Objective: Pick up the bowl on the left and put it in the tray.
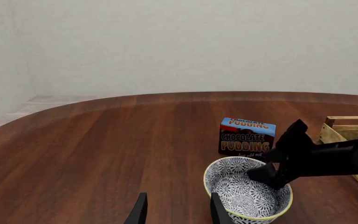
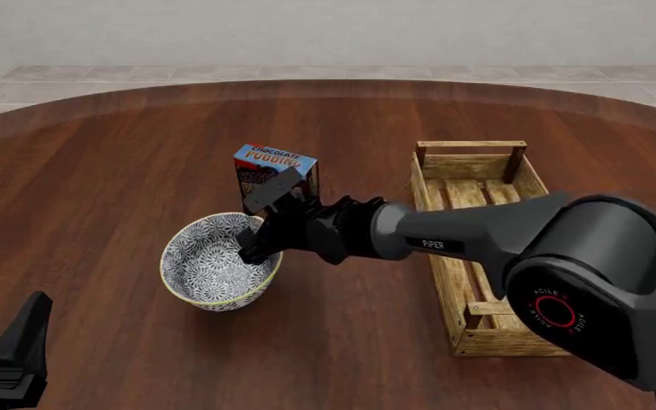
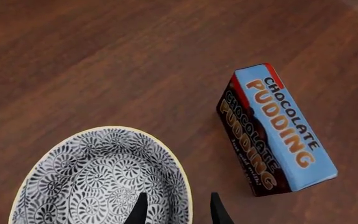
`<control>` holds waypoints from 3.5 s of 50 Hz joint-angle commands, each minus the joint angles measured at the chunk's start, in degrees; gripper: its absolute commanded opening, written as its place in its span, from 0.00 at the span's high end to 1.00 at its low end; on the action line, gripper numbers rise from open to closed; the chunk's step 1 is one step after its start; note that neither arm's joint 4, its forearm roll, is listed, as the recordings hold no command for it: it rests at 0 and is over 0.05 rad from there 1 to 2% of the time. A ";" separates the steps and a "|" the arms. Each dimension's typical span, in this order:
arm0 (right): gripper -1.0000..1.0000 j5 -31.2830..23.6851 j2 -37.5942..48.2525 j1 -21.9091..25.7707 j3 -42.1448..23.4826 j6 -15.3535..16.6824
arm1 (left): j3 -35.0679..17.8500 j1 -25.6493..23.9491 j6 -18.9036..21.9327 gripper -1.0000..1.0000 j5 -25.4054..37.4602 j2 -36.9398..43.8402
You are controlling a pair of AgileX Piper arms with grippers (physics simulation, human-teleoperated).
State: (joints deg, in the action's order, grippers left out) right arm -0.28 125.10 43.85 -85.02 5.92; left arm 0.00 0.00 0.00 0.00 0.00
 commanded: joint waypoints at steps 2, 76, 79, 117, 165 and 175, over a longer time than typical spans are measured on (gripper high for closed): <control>0.00 0.08 0.39 0.09 -0.35 -0.24 | 0.00 0.00 0.00 0.00 0.00 0.00; 1.00 8.00 -12.17 5.35 13.62 -8.97 | 0.00 0.00 0.00 0.00 0.00 0.00; 1.00 8.01 -12.75 5.28 13.81 -9.08 | 0.00 0.00 0.00 0.00 0.00 0.00; 1.00 8.50 -21.67 4.95 17.47 -7.65 | 0.00 0.00 0.00 0.00 0.00 0.00; 1.00 6.92 -39.27 8.19 25.94 -11.15 | 0.00 0.00 0.00 0.00 0.00 0.00; 1.00 7.37 -42.66 8.51 27.88 -16.63 | 0.00 0.00 0.00 0.00 0.00 0.00</control>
State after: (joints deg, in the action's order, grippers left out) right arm 6.67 86.49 51.86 -58.94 -5.80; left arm 0.00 0.00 0.00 0.00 0.00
